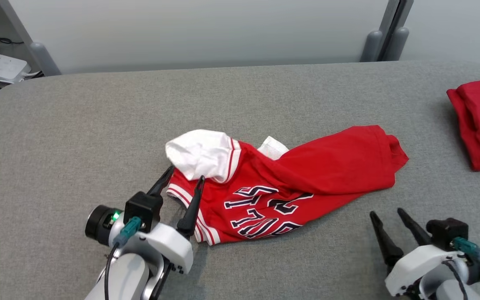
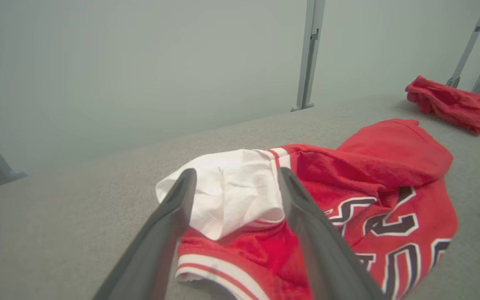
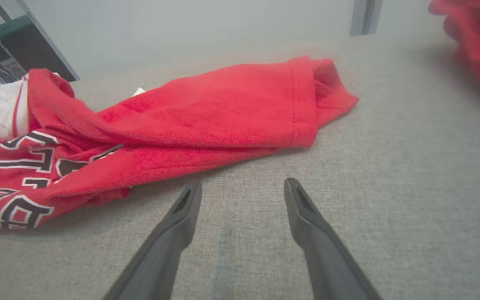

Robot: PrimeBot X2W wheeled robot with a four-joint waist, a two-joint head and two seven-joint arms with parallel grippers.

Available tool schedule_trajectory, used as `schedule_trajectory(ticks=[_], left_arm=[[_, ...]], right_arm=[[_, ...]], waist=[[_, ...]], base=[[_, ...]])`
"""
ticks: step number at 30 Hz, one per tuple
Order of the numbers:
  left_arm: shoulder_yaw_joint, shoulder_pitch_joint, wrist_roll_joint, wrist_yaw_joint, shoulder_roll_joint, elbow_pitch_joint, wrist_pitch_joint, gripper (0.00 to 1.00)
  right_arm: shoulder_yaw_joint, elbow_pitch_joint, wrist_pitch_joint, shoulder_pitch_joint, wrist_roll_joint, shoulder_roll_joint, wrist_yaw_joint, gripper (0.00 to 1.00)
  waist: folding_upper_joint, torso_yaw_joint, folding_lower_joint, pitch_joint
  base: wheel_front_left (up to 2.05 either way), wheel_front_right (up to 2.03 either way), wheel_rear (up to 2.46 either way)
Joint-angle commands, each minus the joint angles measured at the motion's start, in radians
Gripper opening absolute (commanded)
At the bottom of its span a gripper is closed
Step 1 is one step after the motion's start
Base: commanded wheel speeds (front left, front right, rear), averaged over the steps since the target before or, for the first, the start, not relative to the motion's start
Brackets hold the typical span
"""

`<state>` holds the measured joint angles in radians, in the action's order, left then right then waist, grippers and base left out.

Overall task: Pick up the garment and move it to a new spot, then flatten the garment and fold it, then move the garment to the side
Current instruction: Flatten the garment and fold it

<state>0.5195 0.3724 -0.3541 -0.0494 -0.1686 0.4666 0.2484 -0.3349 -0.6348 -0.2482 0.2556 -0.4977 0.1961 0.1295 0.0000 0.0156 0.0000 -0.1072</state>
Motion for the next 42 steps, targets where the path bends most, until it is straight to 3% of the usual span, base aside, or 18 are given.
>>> schedule_trajectory(ticks=[1,5,14,23,34,42], left_arm=[[-0.039,0.007,-0.005,-0.003,-0.022,-0.042,0.013,1.0],[-0.045,-0.041,0.0,-0.009,-0.019,-0.091,0.013,1.0],[-0.054,-0.031,-0.013,0.013,0.024,-0.084,0.013,1.0],[-0.125,0.164,-0.1,0.016,0.07,0.159,-0.021,1.0],[-0.143,0.435,-0.127,0.029,0.07,0.548,-0.151,1.0],[-0.156,0.543,-0.15,0.031,0.064,0.711,-0.217,1.0]], right_arm=[[0.0,0.018,-0.013,0.025,0.046,0.036,0.001,1.0],[0.019,0.004,-0.013,0.056,0.146,0.043,0.001,1.0],[-0.046,-0.055,-0.013,0.11,0.106,0.033,0.001,1.0],[-0.107,-0.007,-0.013,0.091,0.067,0.027,0.001,1.0],[-0.138,0.069,-0.014,0.104,0.047,0.063,0.001,1.0],[-0.14,0.086,-0.014,0.122,0.042,0.073,0.001,1.0]], waist=[[0.0,-0.011,0.0,-0.004],[0.0,-0.039,0.0,-0.007],[0.0,-0.098,0.0,0.006],[0.0,-0.026,0.0,-0.016],[0.0,0.076,0.0,-0.091],[0.0,0.114,0.0,-0.128]], base=[[0.0,0.0,0.0],[0.0,0.0,0.0],[0.0,0.0,0.0],[0.0,0.0,0.0],[0.0,0.0,0.0],[0.0,0.0,0.0]])
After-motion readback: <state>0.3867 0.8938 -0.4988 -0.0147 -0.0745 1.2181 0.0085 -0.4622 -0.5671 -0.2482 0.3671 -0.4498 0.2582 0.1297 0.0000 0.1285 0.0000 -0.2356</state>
